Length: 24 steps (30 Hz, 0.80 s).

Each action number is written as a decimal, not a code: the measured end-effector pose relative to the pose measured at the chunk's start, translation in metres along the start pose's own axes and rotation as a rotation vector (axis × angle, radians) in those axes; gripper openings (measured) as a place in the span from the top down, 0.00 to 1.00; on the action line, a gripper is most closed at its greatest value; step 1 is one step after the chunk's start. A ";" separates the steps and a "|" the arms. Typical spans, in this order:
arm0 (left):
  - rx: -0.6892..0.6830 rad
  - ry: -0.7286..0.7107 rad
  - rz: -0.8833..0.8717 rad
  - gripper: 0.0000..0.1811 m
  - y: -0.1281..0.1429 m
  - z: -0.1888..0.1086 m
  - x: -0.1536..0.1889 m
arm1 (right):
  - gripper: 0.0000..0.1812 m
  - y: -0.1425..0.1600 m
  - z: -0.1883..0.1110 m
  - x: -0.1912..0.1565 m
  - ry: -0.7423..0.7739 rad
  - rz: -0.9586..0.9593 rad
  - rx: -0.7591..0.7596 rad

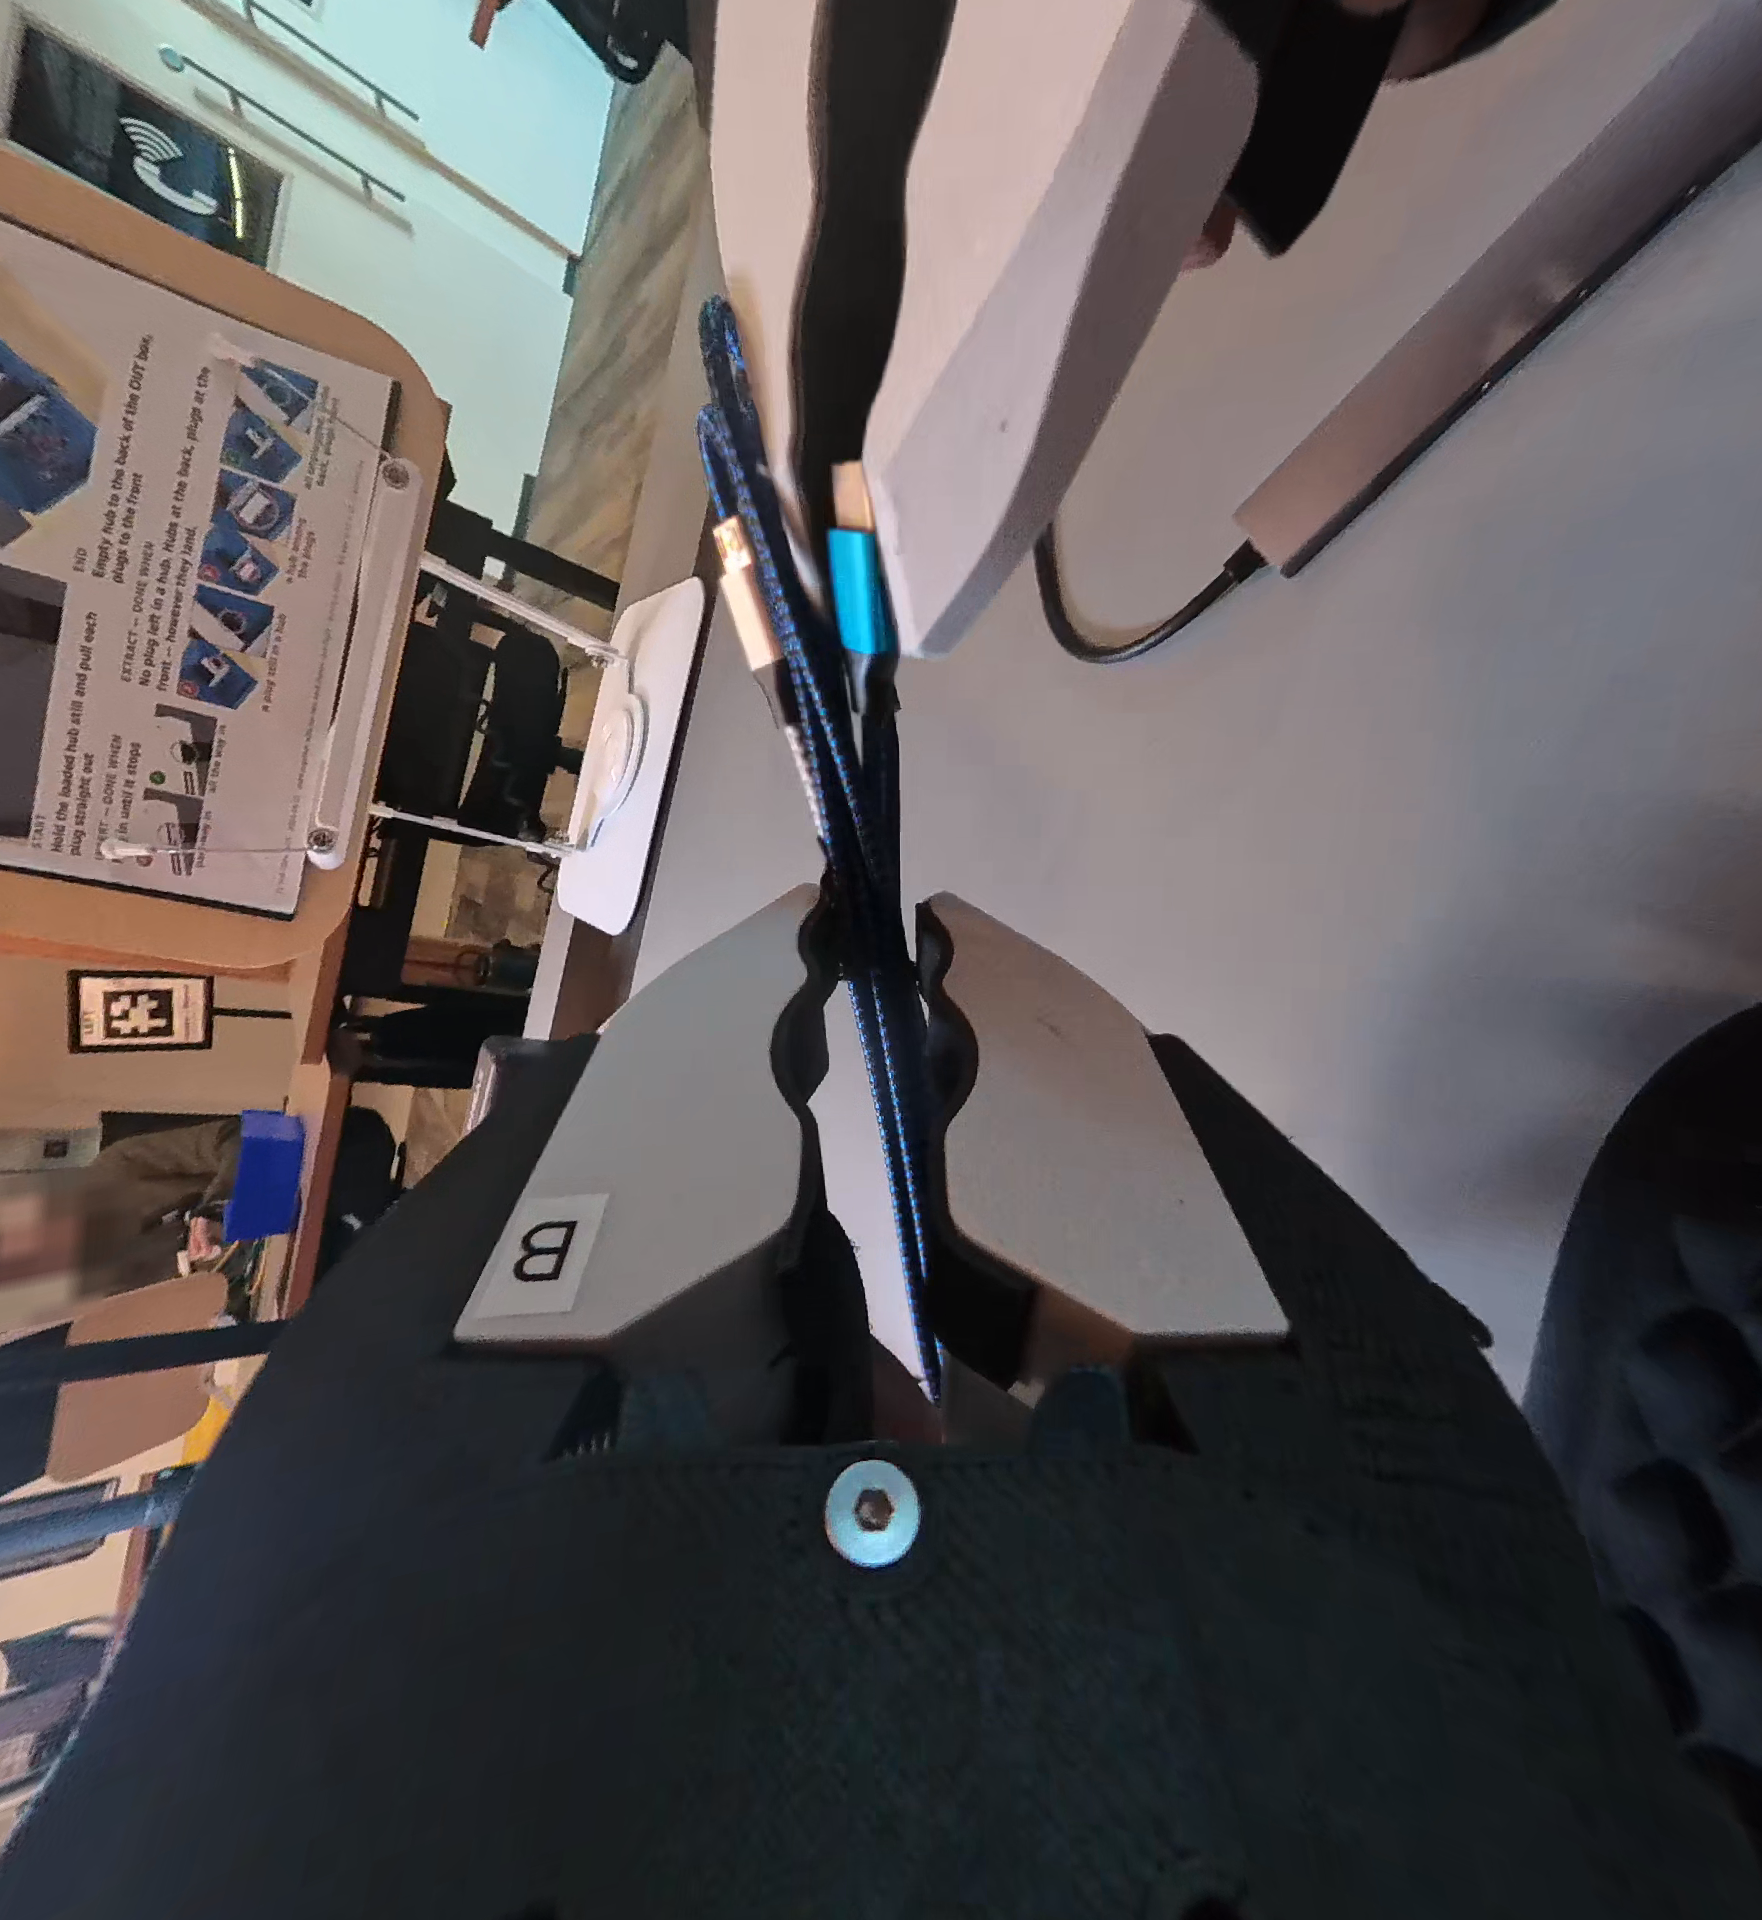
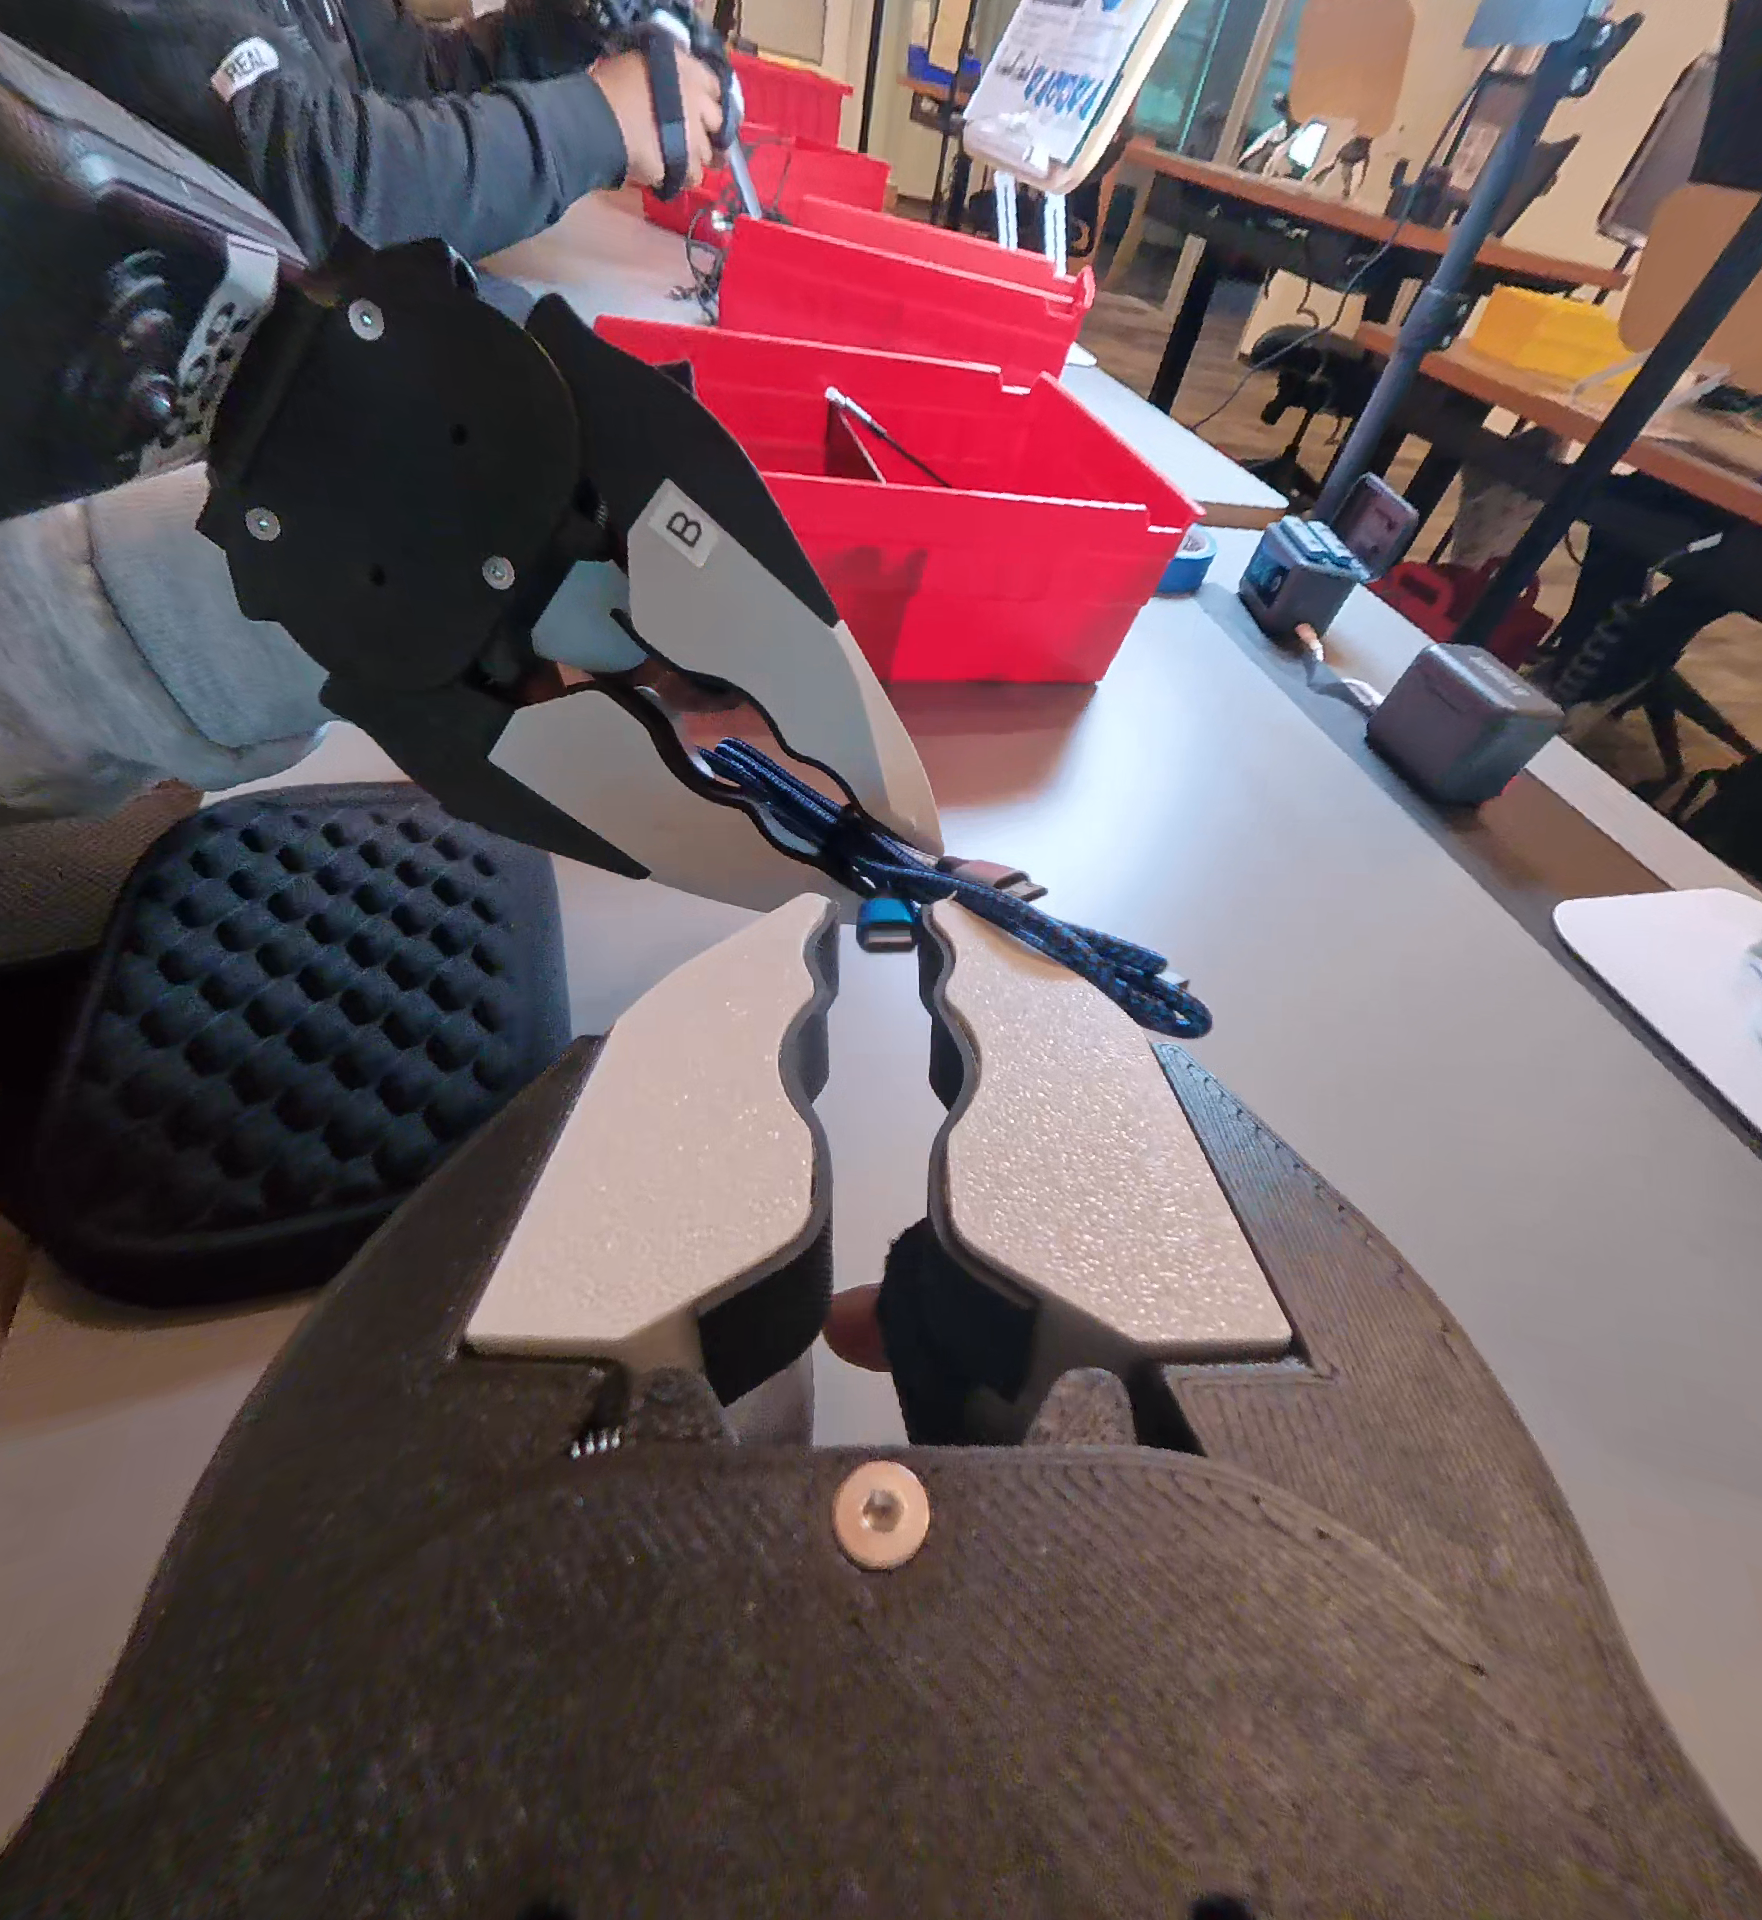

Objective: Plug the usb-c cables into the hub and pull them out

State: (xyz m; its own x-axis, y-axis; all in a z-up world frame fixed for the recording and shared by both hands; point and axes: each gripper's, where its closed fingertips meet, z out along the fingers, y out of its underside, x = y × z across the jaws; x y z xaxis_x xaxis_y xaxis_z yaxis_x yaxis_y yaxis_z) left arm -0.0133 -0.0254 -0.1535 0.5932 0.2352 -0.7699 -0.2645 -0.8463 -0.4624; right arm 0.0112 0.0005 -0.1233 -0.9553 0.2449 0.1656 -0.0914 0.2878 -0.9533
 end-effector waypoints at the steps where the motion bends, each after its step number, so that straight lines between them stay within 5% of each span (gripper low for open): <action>1: 0.002 0.004 0.002 0.92 -0.001 0.001 0.001 | 0.93 0.001 0.002 -0.001 -0.002 -0.007 -0.011; 7: 0.015 0.031 -0.075 0.92 0.002 0.001 0.000 | 0.94 0.008 0.004 0.000 0.038 -0.089 -0.070; 12: 0.074 0.179 -0.326 0.91 0.002 0.002 0.019 | 0.94 0.011 0.004 -0.008 0.001 -0.157 -0.102; 18: 0.312 0.123 -0.442 0.73 -0.010 -0.018 0.002 | 0.94 0.020 0.010 -0.012 -0.072 -0.181 -0.153; 21: 0.486 0.214 -0.378 0.76 -0.038 -0.037 0.012 | 0.94 0.013 0.012 -0.017 -0.147 -0.164 -0.123; 24: 0.455 0.267 -0.368 0.85 -0.035 -0.029 0.020 | 0.94 0.004 0.012 -0.024 -0.225 -0.162 -0.082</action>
State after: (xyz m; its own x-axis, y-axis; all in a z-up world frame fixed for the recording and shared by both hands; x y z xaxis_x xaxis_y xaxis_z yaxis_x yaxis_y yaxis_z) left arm 0.0299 -0.0048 -0.1404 0.8603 0.2944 -0.4163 -0.2690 -0.4315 -0.8611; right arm 0.0306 -0.0151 -0.1336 -0.9693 -0.0193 0.2453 -0.2338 0.3831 -0.8937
